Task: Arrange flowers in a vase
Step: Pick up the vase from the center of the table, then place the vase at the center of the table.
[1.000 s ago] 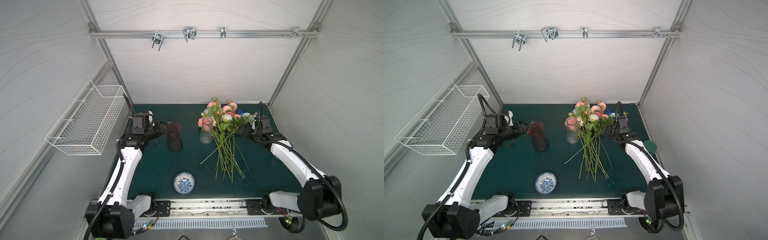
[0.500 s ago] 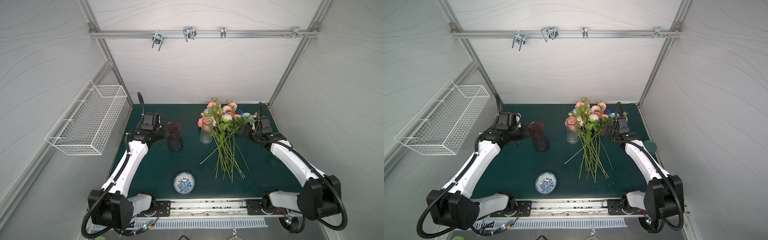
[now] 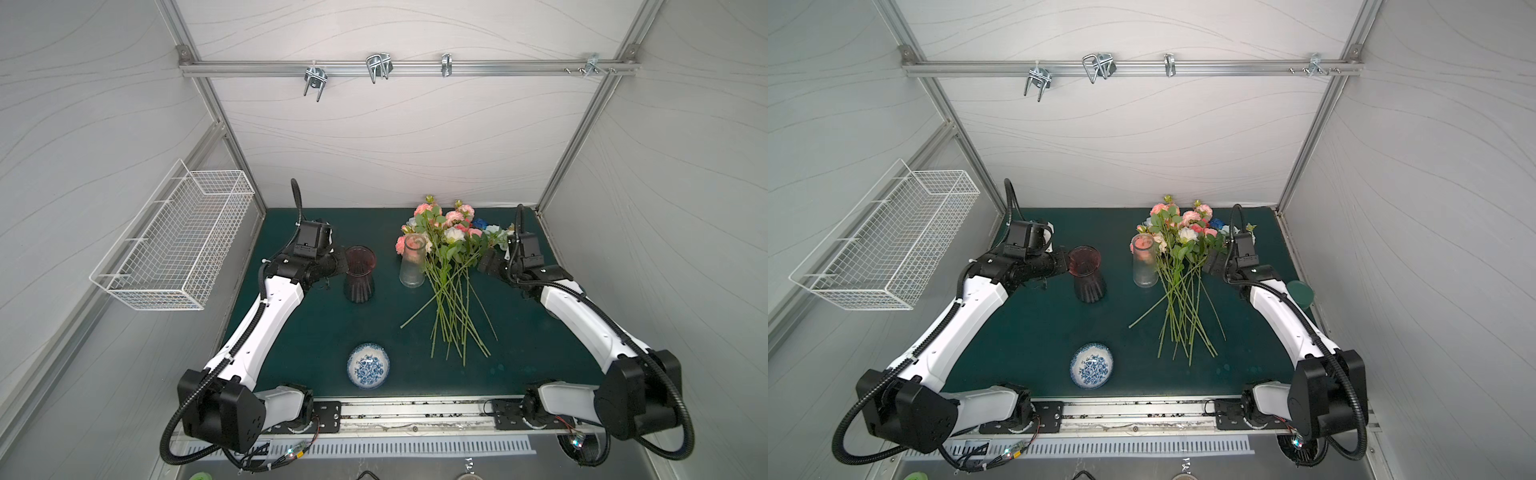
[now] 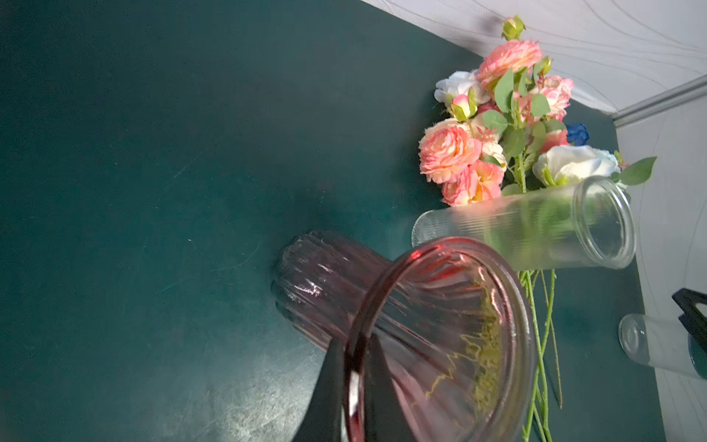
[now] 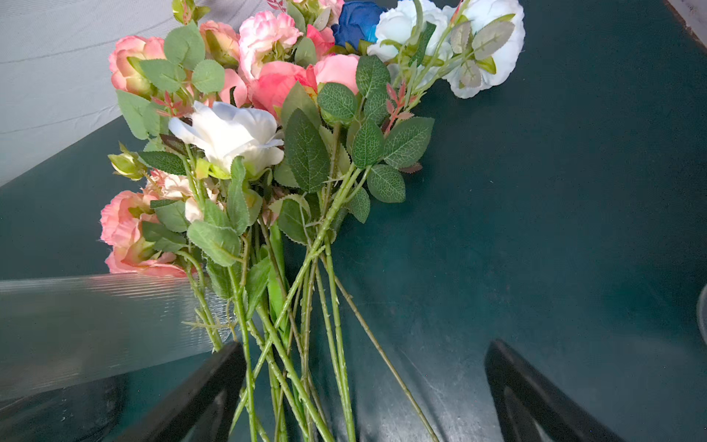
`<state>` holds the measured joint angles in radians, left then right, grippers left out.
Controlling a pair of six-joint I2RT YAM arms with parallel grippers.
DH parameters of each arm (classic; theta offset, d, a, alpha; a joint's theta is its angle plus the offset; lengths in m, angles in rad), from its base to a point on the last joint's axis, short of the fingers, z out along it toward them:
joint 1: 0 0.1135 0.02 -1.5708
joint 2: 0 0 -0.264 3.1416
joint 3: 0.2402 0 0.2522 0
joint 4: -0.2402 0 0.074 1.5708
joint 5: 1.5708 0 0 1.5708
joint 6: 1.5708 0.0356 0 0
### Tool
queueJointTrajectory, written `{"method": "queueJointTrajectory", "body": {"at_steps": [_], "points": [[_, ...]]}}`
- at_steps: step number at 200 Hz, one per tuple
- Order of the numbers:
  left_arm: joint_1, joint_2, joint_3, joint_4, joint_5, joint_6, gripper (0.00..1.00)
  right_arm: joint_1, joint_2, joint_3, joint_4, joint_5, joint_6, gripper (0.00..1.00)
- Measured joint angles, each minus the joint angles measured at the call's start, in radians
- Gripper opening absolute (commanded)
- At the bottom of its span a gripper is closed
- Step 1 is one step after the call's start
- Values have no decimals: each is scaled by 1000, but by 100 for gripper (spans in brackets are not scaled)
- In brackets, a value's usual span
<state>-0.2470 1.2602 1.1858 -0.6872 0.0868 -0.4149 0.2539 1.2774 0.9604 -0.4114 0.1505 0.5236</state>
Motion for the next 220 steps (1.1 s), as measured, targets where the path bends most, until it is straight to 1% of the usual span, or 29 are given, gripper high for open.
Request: {"method": "queueJointTrajectory", "body": {"at_steps": [29,68,88,125,184,220], "points": [[-58,1,31,-53,35,12,0,0,0,0,-3,6,0,99],[-184,8,76,-143,27,34,0,0,0,0,-10,7,0,99],[-220,8,91,-200,30,37,0,0,0,0,-10,7,0,99],[-230,8,109,-275,72,34,0,0,0,1,-18,6,0,99],[-233,20,110,-265,140,-5,0,2,2,3,-27,-1,0,99],[-240,36,107,-243,163,-19,0,10,7,5,-27,-42,-2,92]]}}
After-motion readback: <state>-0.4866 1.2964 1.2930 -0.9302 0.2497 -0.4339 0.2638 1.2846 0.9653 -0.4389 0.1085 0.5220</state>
